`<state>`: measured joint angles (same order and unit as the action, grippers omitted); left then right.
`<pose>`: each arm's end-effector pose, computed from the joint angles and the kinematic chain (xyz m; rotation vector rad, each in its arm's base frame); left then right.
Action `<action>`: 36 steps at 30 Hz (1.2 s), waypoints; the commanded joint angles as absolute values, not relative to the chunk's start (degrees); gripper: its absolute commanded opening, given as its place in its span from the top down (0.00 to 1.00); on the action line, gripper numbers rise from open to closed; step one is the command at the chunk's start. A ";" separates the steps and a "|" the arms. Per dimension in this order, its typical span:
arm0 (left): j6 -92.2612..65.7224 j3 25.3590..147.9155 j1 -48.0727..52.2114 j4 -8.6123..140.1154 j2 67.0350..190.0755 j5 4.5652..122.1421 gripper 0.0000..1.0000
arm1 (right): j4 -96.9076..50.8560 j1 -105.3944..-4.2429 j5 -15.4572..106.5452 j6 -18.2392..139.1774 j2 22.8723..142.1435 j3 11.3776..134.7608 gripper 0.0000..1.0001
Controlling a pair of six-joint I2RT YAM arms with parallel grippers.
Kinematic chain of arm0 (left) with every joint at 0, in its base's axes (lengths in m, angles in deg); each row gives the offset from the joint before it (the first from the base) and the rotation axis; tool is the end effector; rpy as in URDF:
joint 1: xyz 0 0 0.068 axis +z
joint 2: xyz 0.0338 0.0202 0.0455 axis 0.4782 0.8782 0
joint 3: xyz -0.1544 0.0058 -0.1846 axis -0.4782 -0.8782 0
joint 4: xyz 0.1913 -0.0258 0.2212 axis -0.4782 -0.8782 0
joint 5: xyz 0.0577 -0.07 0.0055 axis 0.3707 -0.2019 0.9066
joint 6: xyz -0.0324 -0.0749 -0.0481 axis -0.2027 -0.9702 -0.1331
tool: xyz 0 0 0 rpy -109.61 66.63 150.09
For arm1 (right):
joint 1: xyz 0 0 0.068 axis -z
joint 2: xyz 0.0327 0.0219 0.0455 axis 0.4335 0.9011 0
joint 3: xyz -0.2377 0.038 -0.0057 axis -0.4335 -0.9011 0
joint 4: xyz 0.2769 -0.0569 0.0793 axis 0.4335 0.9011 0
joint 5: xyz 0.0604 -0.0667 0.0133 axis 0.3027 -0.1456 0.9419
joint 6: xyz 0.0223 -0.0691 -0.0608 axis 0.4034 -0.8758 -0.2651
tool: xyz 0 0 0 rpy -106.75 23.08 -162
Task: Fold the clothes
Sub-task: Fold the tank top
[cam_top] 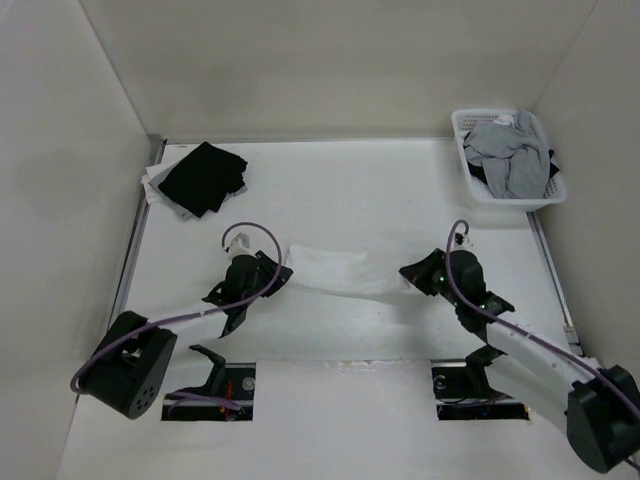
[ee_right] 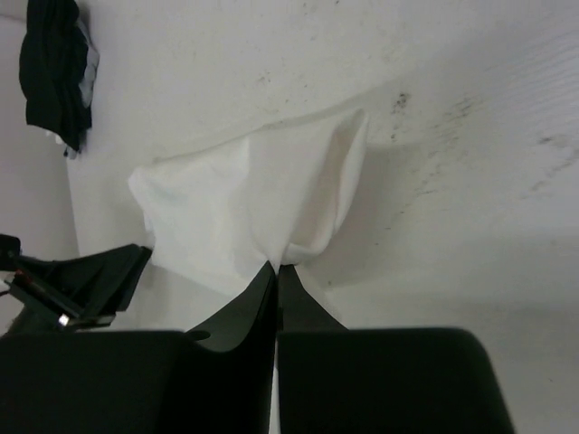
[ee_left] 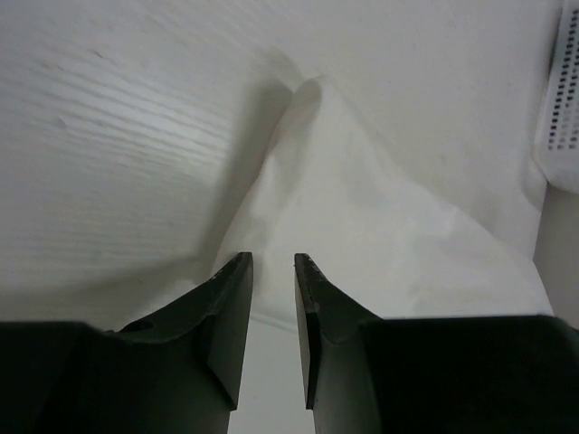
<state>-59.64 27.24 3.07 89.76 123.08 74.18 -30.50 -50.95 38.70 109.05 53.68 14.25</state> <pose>0.2537 -0.1167 0.0460 -0.6479 2.1259 -0.7989 0.2538 0.1210 0.1068 0.5605 2.1166 0.8536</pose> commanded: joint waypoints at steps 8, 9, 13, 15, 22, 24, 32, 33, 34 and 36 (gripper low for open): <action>-65.06 28.53 -9.62 80.18 106.86 81.81 0.71 | -8.25 -55.42 29.48 101.29 50.45 28.97 0.98; -64.62 28.70 -9.18 79.48 105.81 81.64 0.71 | -7.28 -57.27 28.16 101.20 52.21 31.34 0.98; -63.04 28.71 -7.77 77.97 102.46 80.76 0.70 | -3.85 -64.65 22.97 101.12 60.21 40.57 0.98; -62.08 28.44 -6.81 77.80 101.06 79.97 0.70 | -1.75 -68.08 21.39 101.38 64.51 45.66 0.98; -60.58 26.86 -2.77 78.59 97.10 74.43 0.69 | 8.18 -77.32 17.25 102.26 84.01 65.78 0.95; -60.58 26.07 -1.45 78.85 95.87 73.03 0.69 | 10.21 -79.07 16.99 102.96 90.17 71.15 0.94; -61.10 22.82 4.44 78.33 89.10 67.14 0.69 | 12.68 -83.82 17.07 103.22 109.44 89.00 0.70; -61.10 22.64 4.79 78.15 88.75 66.87 0.69 | 12.07 -84.44 16.99 102.96 109.53 89.63 0.67; -60.76 22.64 4.88 77.98 88.57 66.78 0.69 | 10.93 -84.88 16.81 102.53 108.75 89.55 0.65; -60.14 23.17 4.10 78.15 89.35 67.57 0.69 | 8.30 -85.15 16.81 101.65 105.60 87.36 0.62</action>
